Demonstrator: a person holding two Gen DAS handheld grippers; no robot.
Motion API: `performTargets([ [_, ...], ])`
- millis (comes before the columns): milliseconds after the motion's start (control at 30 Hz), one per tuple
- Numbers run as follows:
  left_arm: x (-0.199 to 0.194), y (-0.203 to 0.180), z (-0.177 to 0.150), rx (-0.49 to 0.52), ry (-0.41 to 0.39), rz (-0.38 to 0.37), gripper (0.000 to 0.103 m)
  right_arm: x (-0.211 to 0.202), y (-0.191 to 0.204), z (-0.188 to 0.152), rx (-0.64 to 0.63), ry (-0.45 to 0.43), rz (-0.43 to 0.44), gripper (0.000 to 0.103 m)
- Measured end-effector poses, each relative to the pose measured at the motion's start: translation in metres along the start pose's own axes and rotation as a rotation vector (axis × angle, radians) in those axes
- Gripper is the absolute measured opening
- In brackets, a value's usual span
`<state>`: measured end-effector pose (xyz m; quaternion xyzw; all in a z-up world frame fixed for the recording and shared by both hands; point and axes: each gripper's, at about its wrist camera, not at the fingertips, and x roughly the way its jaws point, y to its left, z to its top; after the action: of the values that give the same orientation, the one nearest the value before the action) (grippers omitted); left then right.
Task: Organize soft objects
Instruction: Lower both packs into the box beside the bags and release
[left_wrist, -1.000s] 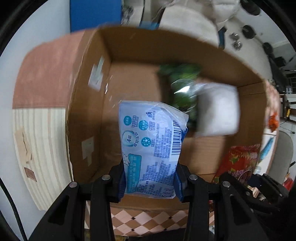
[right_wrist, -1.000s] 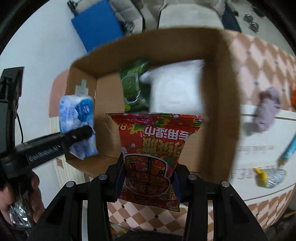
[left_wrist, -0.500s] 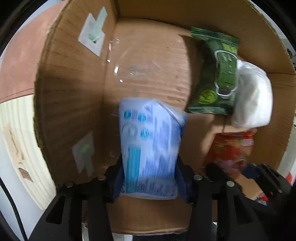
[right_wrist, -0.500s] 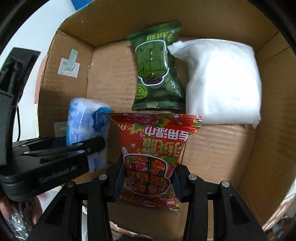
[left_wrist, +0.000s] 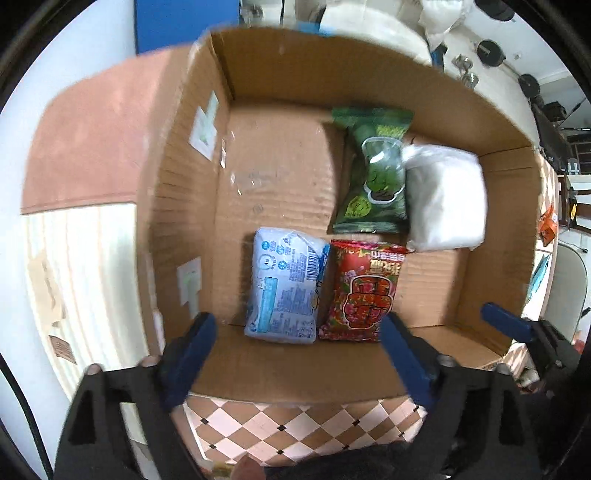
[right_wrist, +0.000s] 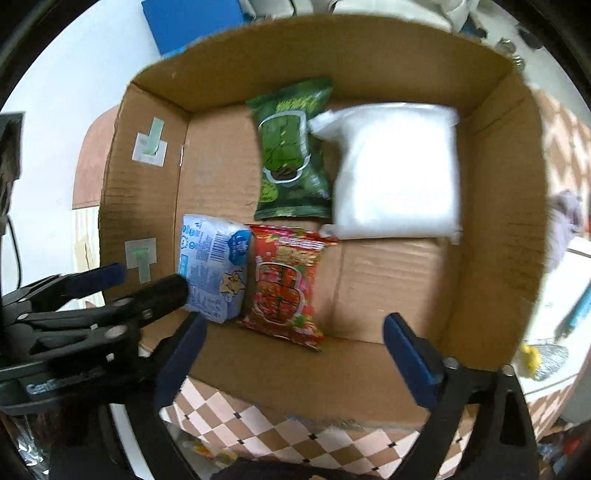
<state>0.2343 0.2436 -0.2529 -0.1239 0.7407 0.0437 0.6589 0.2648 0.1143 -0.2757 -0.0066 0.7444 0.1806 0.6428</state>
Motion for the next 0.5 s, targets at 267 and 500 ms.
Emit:
performTargets([
  [267,-0.058,0.018,-0.032,-0.005,-0.19,0.051,0.097,-0.057,-0.01,-0.044,-0.003,-0.145,-0.102,0.103],
  [500,-0.084,0.01,-0.069,-0.014,-0.287,0.084,0.097,-0.091,-0.014,-0.088,-0.022,-0.259,-0.139,0.103],
])
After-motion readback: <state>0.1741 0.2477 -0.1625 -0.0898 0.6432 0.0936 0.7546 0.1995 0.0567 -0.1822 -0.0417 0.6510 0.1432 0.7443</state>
